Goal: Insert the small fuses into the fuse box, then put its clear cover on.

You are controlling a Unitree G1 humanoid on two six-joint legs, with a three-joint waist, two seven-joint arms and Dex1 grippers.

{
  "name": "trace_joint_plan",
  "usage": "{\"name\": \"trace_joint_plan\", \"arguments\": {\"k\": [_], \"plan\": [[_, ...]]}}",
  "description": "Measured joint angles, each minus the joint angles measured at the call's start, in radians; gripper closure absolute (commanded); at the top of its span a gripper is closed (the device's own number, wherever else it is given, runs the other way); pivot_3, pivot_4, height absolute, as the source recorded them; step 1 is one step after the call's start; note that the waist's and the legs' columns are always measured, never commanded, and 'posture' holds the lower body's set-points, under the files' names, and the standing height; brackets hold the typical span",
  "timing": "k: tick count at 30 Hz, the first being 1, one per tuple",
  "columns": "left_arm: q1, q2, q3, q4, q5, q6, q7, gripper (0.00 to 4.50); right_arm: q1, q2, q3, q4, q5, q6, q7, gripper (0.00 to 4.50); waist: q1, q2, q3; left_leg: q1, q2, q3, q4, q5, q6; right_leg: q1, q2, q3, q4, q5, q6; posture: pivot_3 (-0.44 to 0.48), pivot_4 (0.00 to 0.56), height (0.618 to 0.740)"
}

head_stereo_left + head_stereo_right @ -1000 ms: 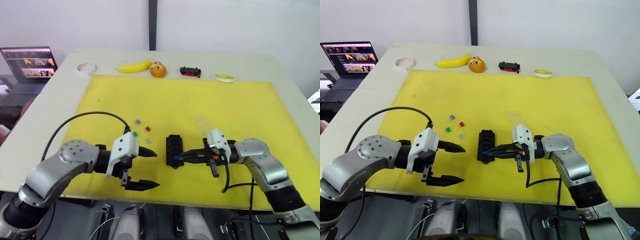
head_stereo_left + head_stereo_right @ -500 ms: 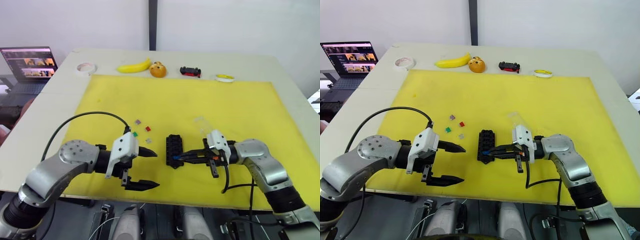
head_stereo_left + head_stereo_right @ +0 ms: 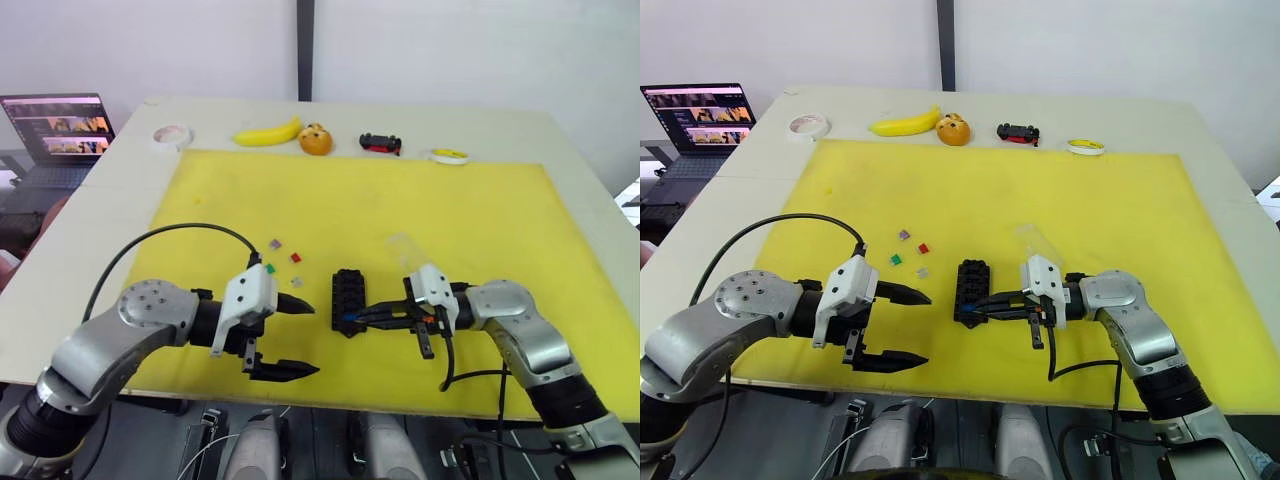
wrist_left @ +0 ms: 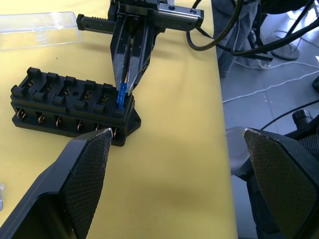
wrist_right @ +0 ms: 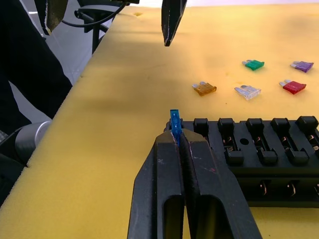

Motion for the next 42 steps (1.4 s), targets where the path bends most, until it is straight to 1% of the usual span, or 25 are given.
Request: {"name": "trace_joint_plan", "arguments": {"k": [9,10,11,14,21,29,32,33,35,36,42], "plan": [[-0.001,-0.006,-0.005,0.000,0.001,0.000,0.004,0.08,0.000,-0.002,0.000,0.000,-0.003,0.000,-0.001,4.50,0.000,0.000,0.000,0.000,0.000,0.000,0.000,0.000,0.000,0.000,0.000,0.000,0.000,0.000,0.000,0.000,0.150,0.737],[-0.001,-0.006,-0.006,0.000,0.001,0.000,0.005,0.00,0.000,-0.003,0.000,-0.001,-0.003,0.000,0.000,3.85,0.000,0.000,0.000,0.000,0.000,0.000,0.000,0.000,0.000,0.000,0.000,0.000,0.000,0.000,0.000,0.000,0.150,0.737],[-0.001,-0.006,-0.008,0.000,0.002,0.000,0.006,0.00,0.000,-0.005,0.000,-0.003,-0.002,0.001,0.001,3.55,0.000,0.000,0.000,0.000,0.000,0.000,0.000,0.000,0.000,0.000,0.000,0.000,0.000,0.000,0.000,0.000,0.150,0.737],[-0.001,-0.007,-0.018,0.000,0.004,-0.001,0.007,0.00,0.002,-0.010,0.003,-0.007,-0.003,0.010,0.003,2.14,0.000,0.000,0.000,0.000,0.000,0.000,0.000,0.000,0.000,0.000,0.000,0.000,0.000,0.000,0.000,0.000,0.150,0.737],[-0.001,-0.007,-0.020,0.000,0.005,-0.002,0.008,0.00,-0.017,-0.015,-0.004,-0.085,0.032,0.084,-0.005,2.14,0.000,0.000,0.000,0.000,0.000,0.000,0.000,0.000,0.000,0.000,0.000,0.000,0.000,0.000,0.000,0.000,0.150,0.737],[-0.001,-0.007,-0.020,0.000,0.005,-0.003,0.009,0.00,-0.064,-0.030,-0.037,-0.196,0.144,0.254,-0.044,2.14,0.001,0.000,0.000,0.000,0.000,0.000,0.000,0.000,0.000,0.000,0.000,0.000,0.000,0.000,0.000,0.000,0.150,0.737],[0.000,-0.007,-0.021,0.000,0.006,-0.004,0.009,0.00,-0.086,-0.029,-0.042,-0.206,0.152,0.291,-0.086,2.90,0.001,0.000,0.000,0.000,0.000,0.000,0.000,0.000,0.000,0.000,0.000,0.000,0.000,0.000,0.000,0.000,0.150,0.737],[0.001,-0.007,-0.021,0.000,0.006,-0.004,0.010,0.00,-0.086,-0.029,-0.042,-0.206,0.152,0.302,-0.098,3.35,0.001,0.000,0.000,0.000,0.000,0.000,0.000,0.000,0.000,0.000,0.000,0.000,0.000,0.000,0.000,0.000,0.150,0.737],[0.004,-0.007,-0.021,0.000,0.006,-0.004,0.010,0.00,-0.086,-0.024,-0.041,-0.206,0.149,0.314,-0.118,4.42,0.001,0.000,0.000,0.000,0.000,0.000,0.000,0.000,0.000,0.000,0.000,0.000,0.000,0.000,0.000,0.000,0.150,0.737],[0.005,-0.007,-0.020,0.000,0.007,-0.004,0.010,0.00,-0.086,-0.024,-0.039,-0.206,0.142,0.313,-0.126,4.48,0.001,0.000,0.000,0.000,0.000,0.000,0.000,0.000,0.000,0.000,0.000,0.000,0.000,0.000,0.000,0.000,0.150,0.737],[0.011,-0.006,0.002,0.017,0.019,-0.008,0.017,0.00,-0.054,-0.024,-0.017,-0.205,0.088,0.305,-0.154,4.48,0.001,0.000,0.000,0.000,0.000,0.000,0.000,0.000,0.000,0.000,0.000,0.000,0.000,0.000,0.000,0.000,0.150,0.737]]}}
